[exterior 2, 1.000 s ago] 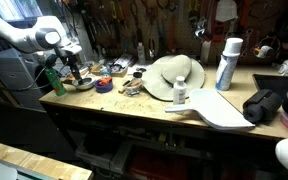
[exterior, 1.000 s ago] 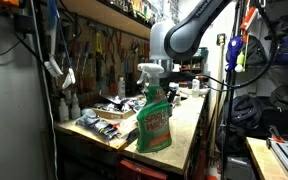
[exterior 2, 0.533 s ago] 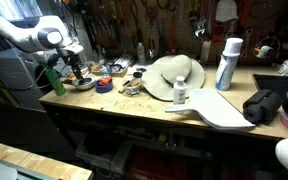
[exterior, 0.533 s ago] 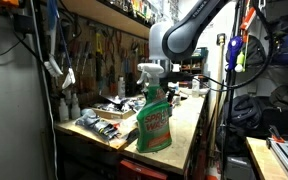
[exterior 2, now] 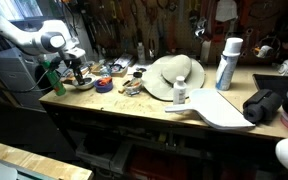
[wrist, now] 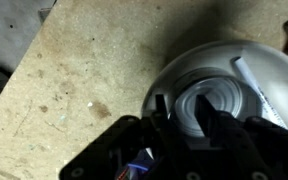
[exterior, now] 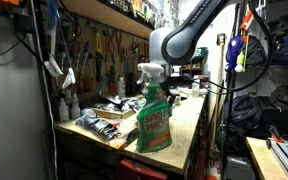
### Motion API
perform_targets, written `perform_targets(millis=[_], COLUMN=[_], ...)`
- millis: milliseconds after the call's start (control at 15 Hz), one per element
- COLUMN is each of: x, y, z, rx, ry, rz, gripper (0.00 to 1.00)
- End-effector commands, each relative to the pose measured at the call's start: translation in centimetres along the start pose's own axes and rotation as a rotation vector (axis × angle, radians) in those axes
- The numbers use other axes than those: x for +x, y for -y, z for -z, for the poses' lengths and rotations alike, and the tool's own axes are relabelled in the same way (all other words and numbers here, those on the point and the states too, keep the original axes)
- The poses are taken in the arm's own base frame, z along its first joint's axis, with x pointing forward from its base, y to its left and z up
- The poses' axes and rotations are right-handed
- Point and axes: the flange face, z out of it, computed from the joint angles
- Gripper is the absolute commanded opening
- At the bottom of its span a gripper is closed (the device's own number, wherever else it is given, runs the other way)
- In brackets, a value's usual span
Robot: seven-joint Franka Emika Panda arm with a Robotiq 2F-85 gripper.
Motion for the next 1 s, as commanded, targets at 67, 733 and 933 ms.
perform_targets(millis=[67,733,933], x=[-0.5,3.6,7.0], y=[0.3,-0.1,-1.8], z=[-0.7,6.4,8.6], rx=[0.005,0.111,0.143], ry=[0.028,0.025,-0.017], rz=[-0.019,-0.081,-0.153], gripper=[0.13,0.04,0.04])
